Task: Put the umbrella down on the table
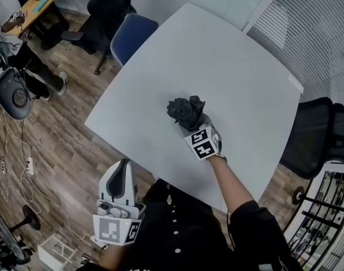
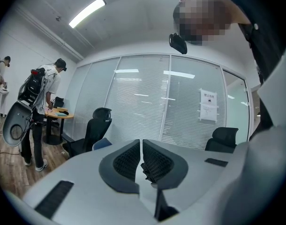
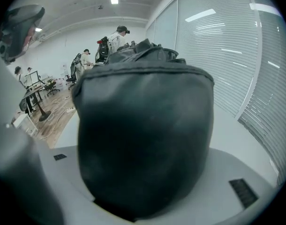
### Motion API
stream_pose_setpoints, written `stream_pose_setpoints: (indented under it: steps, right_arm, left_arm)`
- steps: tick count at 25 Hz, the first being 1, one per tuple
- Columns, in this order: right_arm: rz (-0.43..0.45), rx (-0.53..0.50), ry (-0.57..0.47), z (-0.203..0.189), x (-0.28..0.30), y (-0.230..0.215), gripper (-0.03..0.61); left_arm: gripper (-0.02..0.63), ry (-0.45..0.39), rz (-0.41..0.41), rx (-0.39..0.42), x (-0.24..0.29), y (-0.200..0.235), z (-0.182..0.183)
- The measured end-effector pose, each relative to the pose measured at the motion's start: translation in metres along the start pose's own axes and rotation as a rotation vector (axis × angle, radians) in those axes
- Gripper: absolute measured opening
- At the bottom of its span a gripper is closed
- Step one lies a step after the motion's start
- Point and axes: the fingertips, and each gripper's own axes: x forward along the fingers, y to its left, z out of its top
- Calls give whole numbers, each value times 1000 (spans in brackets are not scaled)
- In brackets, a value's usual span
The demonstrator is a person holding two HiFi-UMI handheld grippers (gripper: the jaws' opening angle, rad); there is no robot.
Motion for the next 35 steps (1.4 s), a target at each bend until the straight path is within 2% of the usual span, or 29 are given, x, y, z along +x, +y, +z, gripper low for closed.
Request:
stream_pose_setpoints:
  steps: [6,11,25,30,35]
  right_arm:
    - [7,-42,39,-3,20,5,266]
    - [22,-85,112,-7,42,12,268]
    - [97,-290,328,-31,80,36,272]
    - [123,-314,369,-36,84,41,275]
    - [182,-267,404,-38,86,42,278]
  left_arm:
    - [26,10,4,-1,1,2,-4]
    - [26,20,3,-4,3,3,-6]
    - [26,38,21,-14,5,11,-10]
    - [26,40,30,-15,7,13,-9]
    - [26,41,30,-18,10,10,-10]
